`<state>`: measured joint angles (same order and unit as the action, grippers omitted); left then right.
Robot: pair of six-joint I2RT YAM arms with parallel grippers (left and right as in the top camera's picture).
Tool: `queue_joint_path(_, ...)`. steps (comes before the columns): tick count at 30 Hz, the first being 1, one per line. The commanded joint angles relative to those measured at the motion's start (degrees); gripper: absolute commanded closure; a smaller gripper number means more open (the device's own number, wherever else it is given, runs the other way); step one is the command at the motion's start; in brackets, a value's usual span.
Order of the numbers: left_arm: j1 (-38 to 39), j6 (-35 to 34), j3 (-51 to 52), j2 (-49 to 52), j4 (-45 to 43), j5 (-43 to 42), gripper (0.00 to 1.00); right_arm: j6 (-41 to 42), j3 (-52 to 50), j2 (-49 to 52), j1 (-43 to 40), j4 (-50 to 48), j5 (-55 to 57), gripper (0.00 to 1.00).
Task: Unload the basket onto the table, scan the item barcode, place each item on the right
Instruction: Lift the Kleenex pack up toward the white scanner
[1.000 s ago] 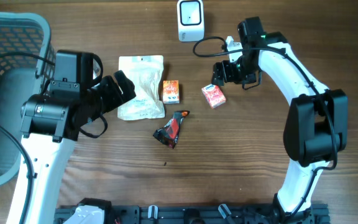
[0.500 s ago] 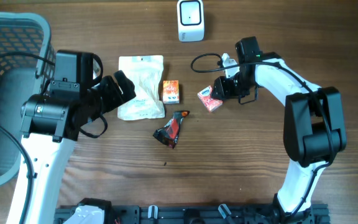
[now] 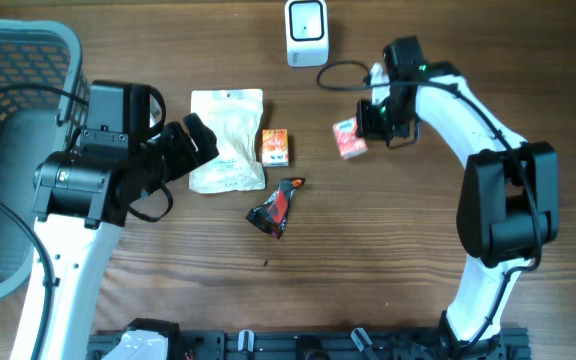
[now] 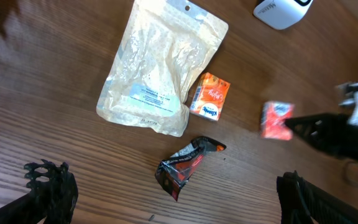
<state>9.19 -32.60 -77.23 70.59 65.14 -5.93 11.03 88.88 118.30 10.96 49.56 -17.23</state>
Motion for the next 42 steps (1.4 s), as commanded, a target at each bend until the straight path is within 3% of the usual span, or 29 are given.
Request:
queue_joint_path(1, -0.3, 0.9, -0.5, -0.1, -0.1, -0.7, 0.0, 4.0, 4.0, 1.0, -0.3, 1.1, 6.3, 0.95)
queue_joint_path(4, -0.3, 0.9, -0.5, -0.1, -0.1, -0.7, 0.0, 3.4, 3.4, 1.3, -0.3, 0.8, 6.6, 0.95)
queue_joint_path(8, -0.3, 0.9, -0.5, -0.1, -0.1, -0.7, 0.0, 2.6, -0.9, 1.4, -0.3, -2.0, 4.0, 0.84)
queue_joint_path(9, -0.3, 0.9, -0.5, -0.1, -0.1, -0.7, 0.0, 2.6, -2.5, 1.4, -0.3, -3.3, 3.5, 0.65)
queue_joint_path(10, -0.3, 0.9, -0.5, -0.1, -0.1, -0.7, 0.0, 2.6, -3.9, 1.4, -0.3, -4.2, 3.5, 0.56)
queue_joint_path(13, -0.3, 0.9, -0.5, -0.1, -0.1, -0.7, 0.0, 2.4, -5.4, 1.4, -0.3, -4.5, 3.5, 0.41)
queue_joint_path(22, -0.3, 0.9, -0.5, -0.1, -0.1, -0.7, 0.0, 3.3, -4.9, 1.4, -1.2, -7.3, 3.9, 0.37)
queue_joint_path(27, -0.3, 0.9, -0.5, -0.1, -0.1, -0.7, 0.0, 3.7, -1.7, 1.3, -4.0, -4.0, 2.4, 0.38)
queue_joint_path(35, -0.3, 0.9, -0.5, -0.1, -0.1, -0.7, 0.0, 4.6, -1.3, 1.2, -8.2, -3.1, -8.4, 0.42)
queue_joint_path(42, -0.3, 0.9, -0.5, -0.1, -0.1, -0.7, 0.0, 11.8, -7.2, 1.3, -6.4, -9.6, -8.5, 0.42)
